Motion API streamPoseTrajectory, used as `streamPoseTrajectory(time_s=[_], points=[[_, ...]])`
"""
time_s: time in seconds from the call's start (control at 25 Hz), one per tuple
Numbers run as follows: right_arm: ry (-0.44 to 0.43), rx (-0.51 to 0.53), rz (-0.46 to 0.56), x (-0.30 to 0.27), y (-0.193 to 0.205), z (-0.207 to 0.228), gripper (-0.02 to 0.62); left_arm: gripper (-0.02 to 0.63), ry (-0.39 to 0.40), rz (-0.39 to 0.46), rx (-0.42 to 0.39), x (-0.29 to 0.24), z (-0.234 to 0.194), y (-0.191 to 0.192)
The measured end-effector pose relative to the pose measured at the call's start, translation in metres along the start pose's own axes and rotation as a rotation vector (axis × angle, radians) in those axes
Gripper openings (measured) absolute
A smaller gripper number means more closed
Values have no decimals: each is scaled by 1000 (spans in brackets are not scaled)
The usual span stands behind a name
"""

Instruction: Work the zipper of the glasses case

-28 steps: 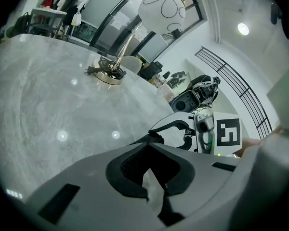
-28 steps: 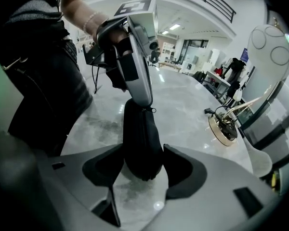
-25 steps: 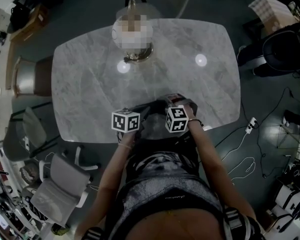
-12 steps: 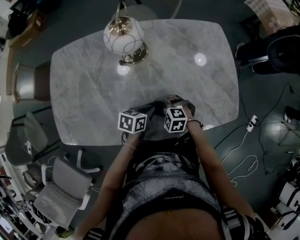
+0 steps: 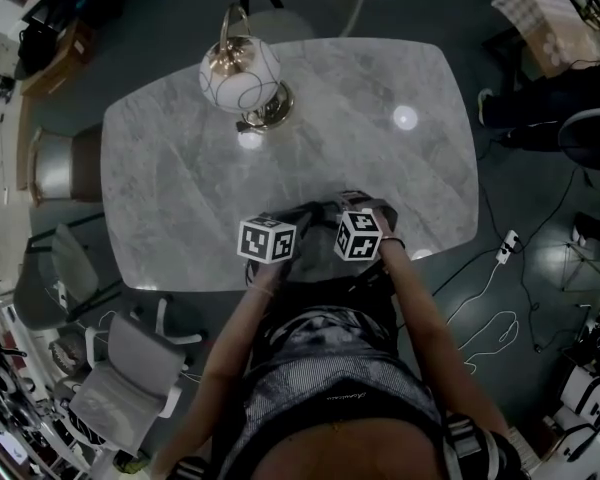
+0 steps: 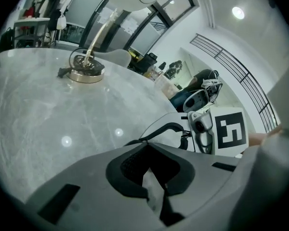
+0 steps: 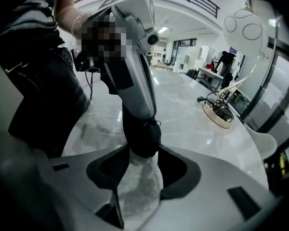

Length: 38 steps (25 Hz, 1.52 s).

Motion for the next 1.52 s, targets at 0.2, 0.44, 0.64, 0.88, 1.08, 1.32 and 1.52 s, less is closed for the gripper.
streamPoseTrajectory(time_s=[0.2, 0.44, 0.64, 0.88, 1.08, 1.32, 1.52], points=[[7, 0, -9, 0, 0, -2, 232, 6, -67, -92, -89, -25, 16, -7], [19, -8, 22, -3, -9, -4, 233, 6, -23, -75, -67, -45, 35, -5], [28, -10, 35, -4, -5, -5, 232, 6, -95, 46, -255, 3, 27, -6], [25, 11, 21, -4, -6, -4, 232, 182, -122, -181, -596, 22, 0, 5], [29, 0, 14, -5, -8, -6, 232, 245, -56, -441, -780, -5, -13, 16], [-2, -89, 26, -5, -5, -5, 233, 256, 5, -498, -811, -16, -16, 17], [-232, -572, 196, 4, 10, 10, 235, 256, -21, -460, -860, -16, -14, 22]])
Point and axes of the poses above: the fingertips, and each gripper's own axes: x backward along the fingers, z to its right, y out of its underside, the point moved 8 cm from there along x, backward along the fingers, and after that the axes turned 4 degrees about y, right-handed, at the moved point
